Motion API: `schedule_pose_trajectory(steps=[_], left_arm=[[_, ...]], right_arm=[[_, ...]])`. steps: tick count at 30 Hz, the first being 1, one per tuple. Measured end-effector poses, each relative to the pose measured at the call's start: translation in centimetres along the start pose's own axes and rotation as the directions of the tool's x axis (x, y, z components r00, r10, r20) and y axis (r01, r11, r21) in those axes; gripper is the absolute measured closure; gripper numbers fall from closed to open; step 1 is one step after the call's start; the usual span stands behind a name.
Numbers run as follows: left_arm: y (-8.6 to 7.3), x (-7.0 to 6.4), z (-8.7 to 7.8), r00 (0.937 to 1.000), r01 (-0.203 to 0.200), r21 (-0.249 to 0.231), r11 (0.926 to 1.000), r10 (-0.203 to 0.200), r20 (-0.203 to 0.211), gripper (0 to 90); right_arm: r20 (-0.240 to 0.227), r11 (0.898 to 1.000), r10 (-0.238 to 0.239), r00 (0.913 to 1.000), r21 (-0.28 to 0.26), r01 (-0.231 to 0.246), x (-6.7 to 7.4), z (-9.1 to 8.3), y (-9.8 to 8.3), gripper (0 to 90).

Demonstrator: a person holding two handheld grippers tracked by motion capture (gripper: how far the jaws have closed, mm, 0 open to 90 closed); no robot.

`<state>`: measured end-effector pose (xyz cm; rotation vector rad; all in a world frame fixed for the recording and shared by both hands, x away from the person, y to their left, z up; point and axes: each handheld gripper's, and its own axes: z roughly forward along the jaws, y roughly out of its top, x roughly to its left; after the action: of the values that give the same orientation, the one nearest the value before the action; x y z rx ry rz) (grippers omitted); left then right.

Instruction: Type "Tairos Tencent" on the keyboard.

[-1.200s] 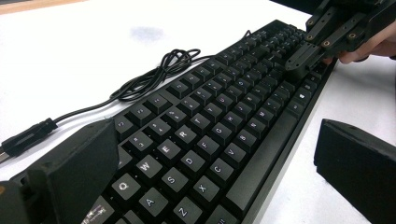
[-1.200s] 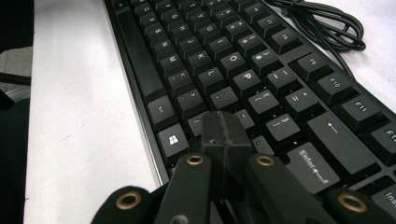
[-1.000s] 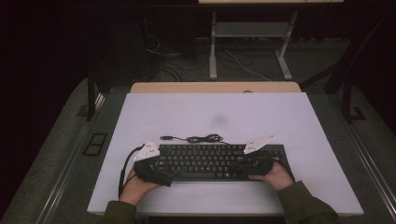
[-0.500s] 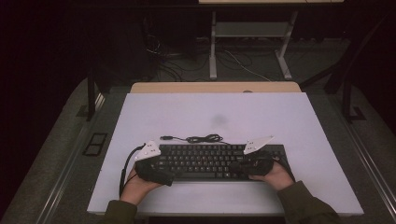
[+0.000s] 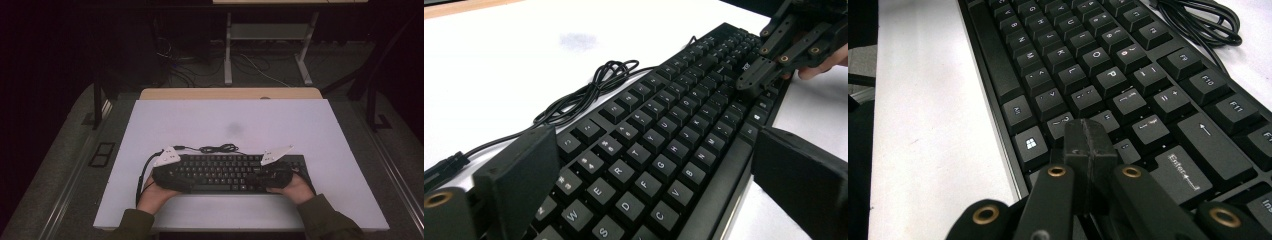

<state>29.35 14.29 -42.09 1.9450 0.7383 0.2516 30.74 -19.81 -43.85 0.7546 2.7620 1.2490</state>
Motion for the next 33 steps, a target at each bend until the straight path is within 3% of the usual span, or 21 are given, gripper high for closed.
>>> schedule_pose_trajectory(steps=[6,24,33], left_arm=[[0.2,0.3,0.6,0.9998,0.019,0.007,0.9998,-0.019,-0.003,14.4],[1.6,0.5,3.0,0.9987,0.019,0.05,0.9985,-0.021,0.047,45.1],[1.5,0.5,3.7,0.9989,0.018,0.1,0.9948,-0.022,0.04,67.2]], right_arm=[[0.001,1.0,-0.006,1.0,0.0,0.006,0.0,0.0,0.0,89.5],[0.006,1.0,-0.023,0.9997,0.0,0.023,0.1,0.0,0.0,89.5],[0.007,1.0,-0.024,0.9997,0.0,0.024,0.1,0.0,0.0,89.5]])
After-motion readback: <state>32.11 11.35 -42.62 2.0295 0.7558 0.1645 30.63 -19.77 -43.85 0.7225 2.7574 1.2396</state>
